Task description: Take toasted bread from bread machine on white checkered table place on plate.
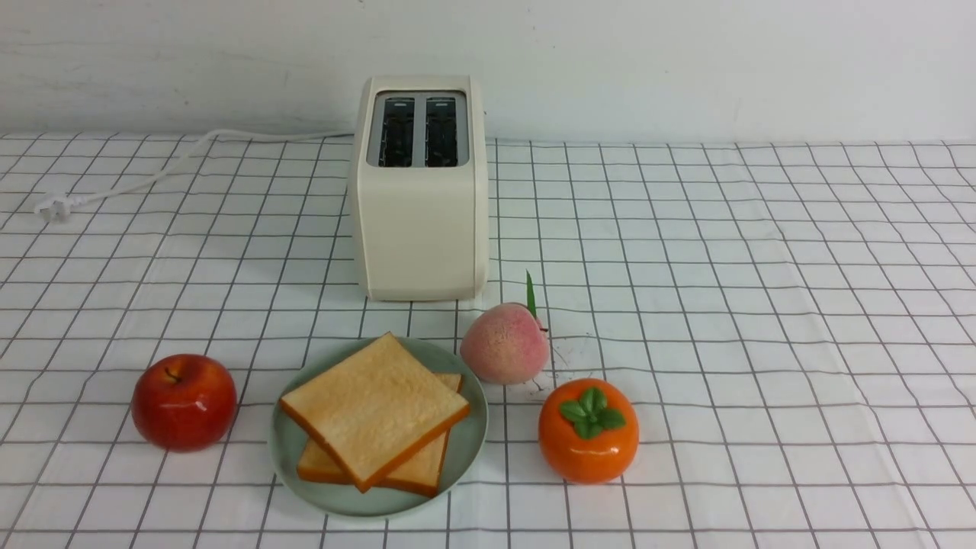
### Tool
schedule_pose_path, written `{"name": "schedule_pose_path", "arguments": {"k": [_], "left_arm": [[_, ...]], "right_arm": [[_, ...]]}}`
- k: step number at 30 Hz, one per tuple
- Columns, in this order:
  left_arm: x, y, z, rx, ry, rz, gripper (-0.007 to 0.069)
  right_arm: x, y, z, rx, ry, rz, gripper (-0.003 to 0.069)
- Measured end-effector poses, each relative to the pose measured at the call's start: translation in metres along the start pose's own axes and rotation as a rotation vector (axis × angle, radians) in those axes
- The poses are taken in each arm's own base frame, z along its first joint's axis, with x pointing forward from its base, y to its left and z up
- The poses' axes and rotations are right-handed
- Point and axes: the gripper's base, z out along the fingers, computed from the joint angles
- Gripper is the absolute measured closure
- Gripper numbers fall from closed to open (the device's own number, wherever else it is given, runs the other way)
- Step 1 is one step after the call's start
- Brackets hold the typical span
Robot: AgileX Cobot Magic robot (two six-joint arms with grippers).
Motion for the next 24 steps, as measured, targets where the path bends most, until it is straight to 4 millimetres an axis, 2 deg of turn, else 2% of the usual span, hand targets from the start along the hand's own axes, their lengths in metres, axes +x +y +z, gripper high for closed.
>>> {"name": "schedule_pose_path", "arguments": {"k": [24], "left_arm": [[0.0, 0.0, 0.0, 0.0, 0.0, 0.001, 0.0629]], "right_arm": [[0.0, 0.0, 0.0, 0.0, 0.0, 0.0, 0.0608]]}}
